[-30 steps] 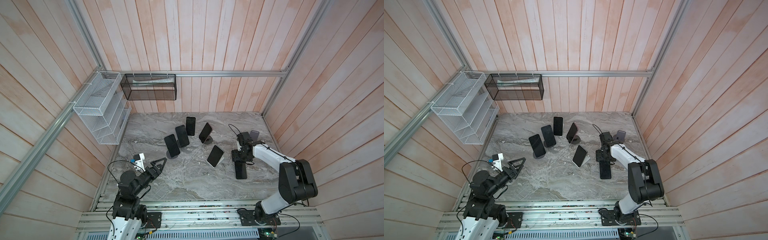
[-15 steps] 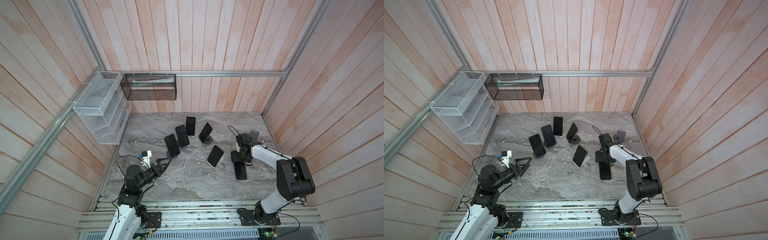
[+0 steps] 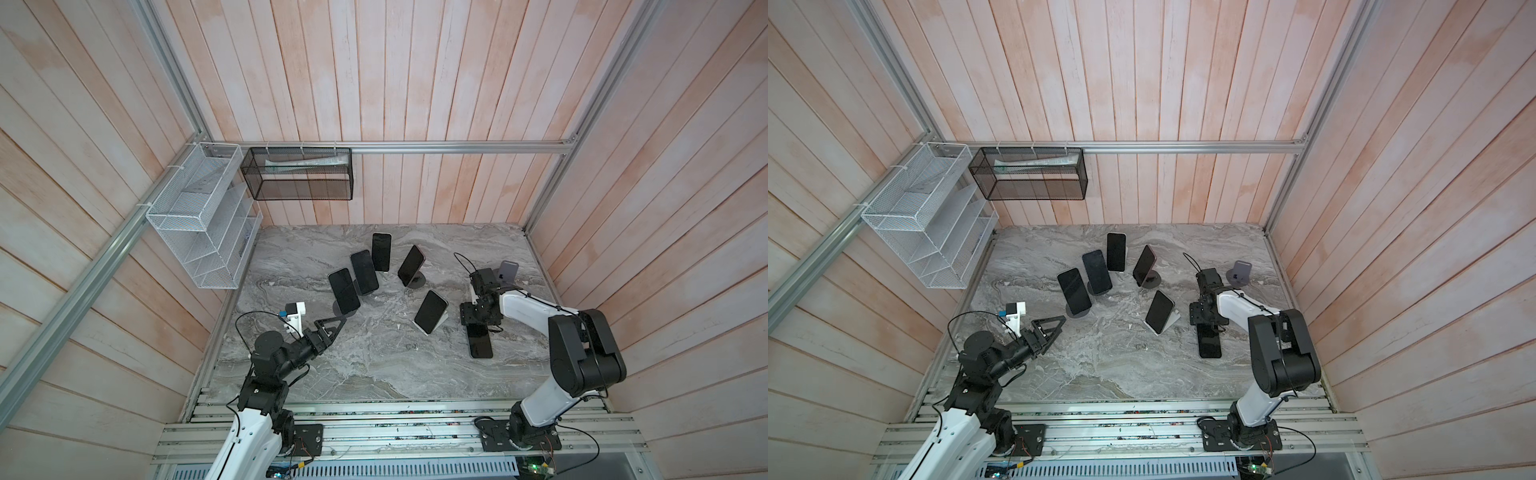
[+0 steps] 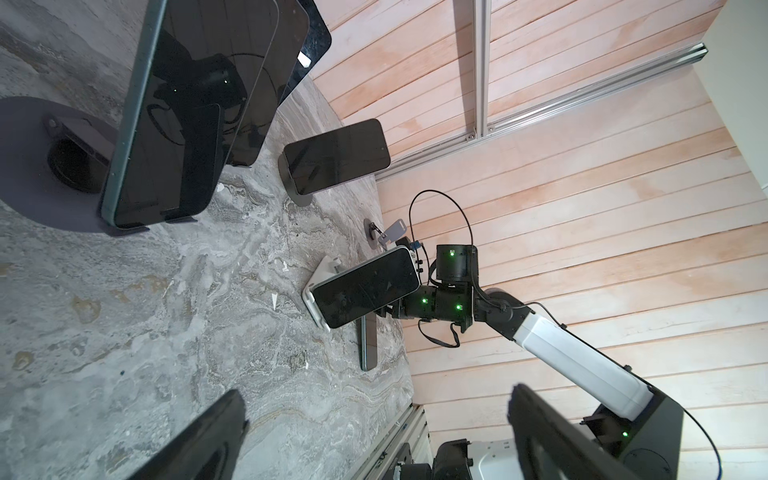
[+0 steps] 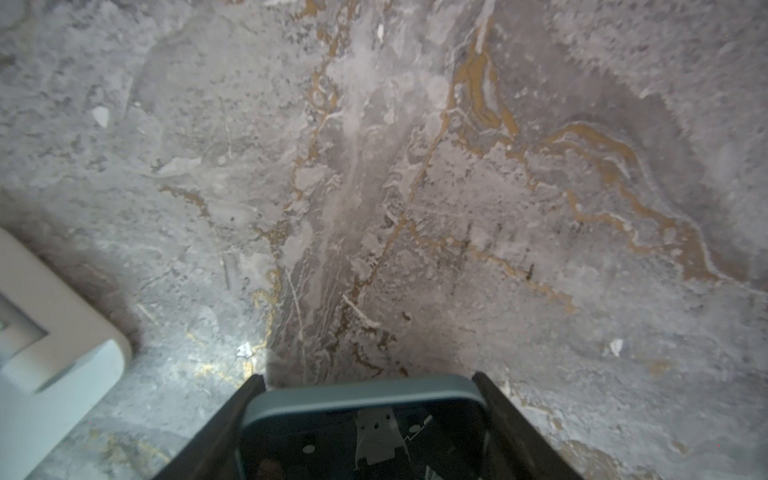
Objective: Remove the phone from the phone stand
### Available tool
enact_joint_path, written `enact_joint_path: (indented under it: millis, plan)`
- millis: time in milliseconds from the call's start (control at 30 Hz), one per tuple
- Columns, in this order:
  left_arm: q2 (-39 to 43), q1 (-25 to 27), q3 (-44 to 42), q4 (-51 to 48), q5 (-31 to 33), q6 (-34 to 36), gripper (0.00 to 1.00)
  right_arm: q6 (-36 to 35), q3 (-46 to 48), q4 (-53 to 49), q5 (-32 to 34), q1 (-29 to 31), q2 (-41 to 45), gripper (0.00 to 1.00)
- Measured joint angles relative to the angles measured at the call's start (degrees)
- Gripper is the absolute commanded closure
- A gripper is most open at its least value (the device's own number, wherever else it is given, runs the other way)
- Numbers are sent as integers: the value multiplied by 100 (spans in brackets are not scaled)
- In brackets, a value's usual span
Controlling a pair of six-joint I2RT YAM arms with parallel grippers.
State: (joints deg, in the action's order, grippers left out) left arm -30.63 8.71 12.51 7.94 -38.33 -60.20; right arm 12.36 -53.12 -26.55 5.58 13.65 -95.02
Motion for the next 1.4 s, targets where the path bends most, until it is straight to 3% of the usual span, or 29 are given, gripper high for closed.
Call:
enact_joint_path:
  millis: [733, 1033, 1233, 1400]
  plan:
    - [125, 63, -214, 63, 90, 0, 0, -37, 9, 170, 623, 393, -70, 19]
    - [98, 63, -170, -39, 81, 116, 0, -20, 11, -81, 654, 374, 232, 11]
    - [70, 63, -94, -140, 81, 144, 0, 96, -522, -247, 739, 313, 796, 5]
    - [-358, 74, 46, -68, 81, 105, 0, 90, -1108, -11, 881, -107, 824, 3]
